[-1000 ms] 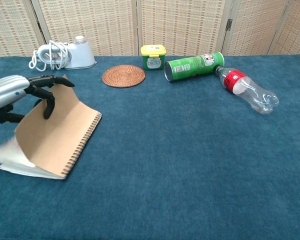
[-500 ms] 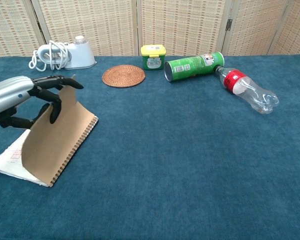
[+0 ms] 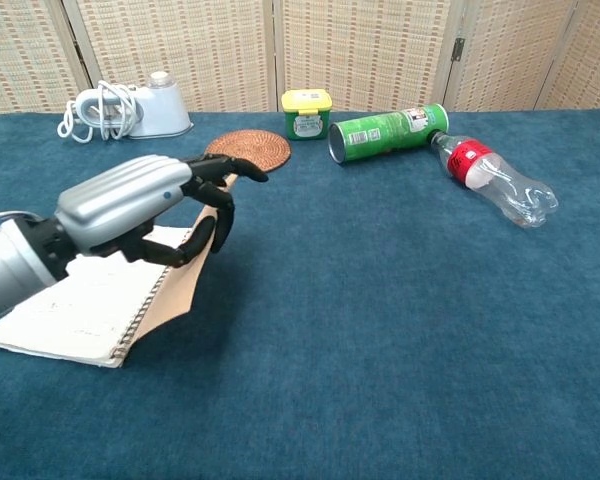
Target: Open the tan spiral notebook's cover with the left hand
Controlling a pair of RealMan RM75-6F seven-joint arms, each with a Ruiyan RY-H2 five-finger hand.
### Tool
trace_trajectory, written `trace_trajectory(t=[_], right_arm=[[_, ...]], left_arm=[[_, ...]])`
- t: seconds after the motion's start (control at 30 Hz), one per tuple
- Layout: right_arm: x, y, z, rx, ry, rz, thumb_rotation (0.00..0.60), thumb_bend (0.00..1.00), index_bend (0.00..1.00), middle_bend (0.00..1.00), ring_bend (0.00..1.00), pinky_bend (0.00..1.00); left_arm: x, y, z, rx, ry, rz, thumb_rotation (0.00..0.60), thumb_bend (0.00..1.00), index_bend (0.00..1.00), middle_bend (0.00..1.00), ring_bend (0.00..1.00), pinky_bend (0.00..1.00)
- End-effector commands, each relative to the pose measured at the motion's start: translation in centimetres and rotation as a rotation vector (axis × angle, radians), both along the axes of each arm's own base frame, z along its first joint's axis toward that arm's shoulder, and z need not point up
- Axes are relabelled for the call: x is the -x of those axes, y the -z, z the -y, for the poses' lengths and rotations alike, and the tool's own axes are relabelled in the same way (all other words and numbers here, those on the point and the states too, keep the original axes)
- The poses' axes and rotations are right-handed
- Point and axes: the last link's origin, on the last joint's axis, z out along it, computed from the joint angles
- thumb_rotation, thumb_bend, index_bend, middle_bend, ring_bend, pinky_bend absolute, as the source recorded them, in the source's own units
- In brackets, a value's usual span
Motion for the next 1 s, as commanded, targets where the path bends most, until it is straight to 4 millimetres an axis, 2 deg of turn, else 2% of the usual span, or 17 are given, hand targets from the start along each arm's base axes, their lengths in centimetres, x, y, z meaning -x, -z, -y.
trace_trajectory(t=[0.03, 0.07, 0.13, 0.2, 0.23, 0.33, 0.43, 0.53, 0.73, 0.9, 1.0], right_arm=[[0.1, -0.1, 0.0, 0.004, 0.002, 0.003, 0.600, 0.21, 0.00, 0.07, 0.01, 0.01], [0.1, -0.1, -0.1, 0.005, 0.002, 0.004, 0.600, 0.21, 0.00, 0.07, 0.01, 0.01], [0.2, -0.1, -0.1, 0.009, 0.001, 0.006, 0.600, 0.21, 0.00, 0.07, 0.01, 0.01], [0.2, -0.2, -0.1, 0.009, 0.000, 0.009, 0.600, 0.21, 0.00, 0.07, 0.01, 0.01], [0.3, -0.2, -0.1, 0.010, 0.000, 0.009, 0.600, 0.21, 0.00, 0.07, 0.01, 0.01], [0.3, -0.3, -0.1, 0.014, 0.000, 0.009, 0.600, 0.21, 0.00, 0.07, 0.01, 0.01], [0.4, -0.6, -0.1, 0.018, -0.001, 0.006, 0.600, 0.21, 0.00, 0.07, 0.01, 0.01], [0.5, -0.7, 0.0, 0.015, 0.001, 0.001, 0.600, 0.21, 0.00, 0.07, 0.01, 0.02], [0.4, -0.6, 0.8, -0.024, -0.006, -0.016, 0.600, 0.23, 0.00, 0.07, 0.01, 0.07], [-0.2, -0.5, 1.9, -0.054, -0.039, -0.009, 0.600, 0.24, 0.00, 0.07, 0.01, 0.08], [-0.7, -0.1, 2.6, -0.085, -0.053, 0.031, 0.600, 0.25, 0.00, 0.08, 0.01, 0.08]], left_arm=[[-1.6, 0.9, -0.2, 0.016, -0.025, 0.013, 0.600, 0.74, 0.59, 0.18, 0.14, 0.24], [-1.8, 1.1, -0.2, 0.021, -0.030, 0.005, 0.600, 0.73, 0.55, 0.18, 0.13, 0.24], [-2.3, 1.6, -0.1, 0.034, -0.043, -0.018, 0.600, 0.64, 0.41, 0.17, 0.12, 0.24], [-2.8, 1.8, 0.2, 0.065, -0.059, -0.020, 0.600, 0.45, 0.20, 0.13, 0.08, 0.24], [-3.0, 1.7, 0.3, 0.072, -0.065, -0.013, 0.600, 0.39, 0.12, 0.11, 0.06, 0.24], [-3.3, 1.0, 0.1, 0.073, -0.091, 0.033, 0.600, 0.34, 0.02, 0.09, 0.05, 0.24], [-2.9, -0.4, -0.6, 0.059, -0.147, 0.082, 0.600, 0.33, 0.01, 0.08, 0.04, 0.24], [-1.4, -2.4, -1.6, 0.021, -0.223, 0.097, 0.600, 0.33, 0.02, 0.08, 0.04, 0.24], [4.2, -7.5, -2.7, -0.102, -0.432, 0.109, 0.600, 0.33, 0.05, 0.08, 0.05, 0.24], [8.9, -12.1, -1.7, -0.237, -0.553, 0.086, 0.600, 0.33, 0.10, 0.08, 0.05, 0.24], [11.5, -14.1, 0.1, -0.324, -0.615, 0.077, 0.600, 0.33, 0.12, 0.08, 0.05, 0.24]])
